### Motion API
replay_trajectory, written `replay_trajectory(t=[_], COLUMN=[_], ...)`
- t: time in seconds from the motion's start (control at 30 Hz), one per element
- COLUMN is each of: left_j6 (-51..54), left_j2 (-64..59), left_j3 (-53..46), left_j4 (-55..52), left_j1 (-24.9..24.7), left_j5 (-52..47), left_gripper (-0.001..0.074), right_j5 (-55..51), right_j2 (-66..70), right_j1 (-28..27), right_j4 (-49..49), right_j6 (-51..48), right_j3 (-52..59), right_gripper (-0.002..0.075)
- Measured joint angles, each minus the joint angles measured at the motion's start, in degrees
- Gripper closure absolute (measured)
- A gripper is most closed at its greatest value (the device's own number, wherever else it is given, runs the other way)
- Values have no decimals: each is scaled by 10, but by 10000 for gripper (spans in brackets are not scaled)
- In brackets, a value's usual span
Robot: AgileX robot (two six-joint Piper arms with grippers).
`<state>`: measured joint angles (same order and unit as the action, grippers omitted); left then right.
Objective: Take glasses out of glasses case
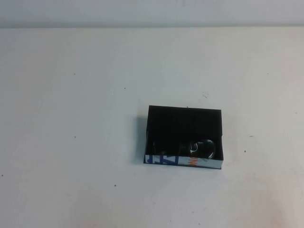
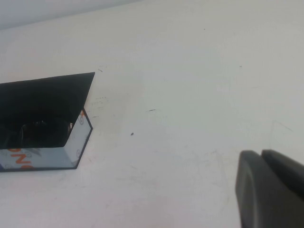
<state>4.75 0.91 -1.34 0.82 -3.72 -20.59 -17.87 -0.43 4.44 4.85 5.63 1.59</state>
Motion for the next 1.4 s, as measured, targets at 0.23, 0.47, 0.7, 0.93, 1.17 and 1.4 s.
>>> replay_trajectory(t=[0.23,0.47,0.7,0.93,1.17,1.4], left_j6=[0,0,0,0,0,0], left_j2=[0,0,0,0,0,0], left_j3=[0,0,0,0,0,0], left_j4=[0,0,0,0,0,0], left_j1=[0,0,0,0,0,0], left_j5=[0,0,0,0,0,0], left_gripper=[739,739,739,739,739,739], right_j5=[0,0,0,0,0,12], right_j2=[0,0,0,0,0,0], right_j1=[0,0,0,0,0,0], right_j4=[0,0,0,0,83,420], right_j6=[0,0,0,0,0,0], right_j3=[0,0,0,0,0,0], right_gripper=[743,743,743,743,743,743])
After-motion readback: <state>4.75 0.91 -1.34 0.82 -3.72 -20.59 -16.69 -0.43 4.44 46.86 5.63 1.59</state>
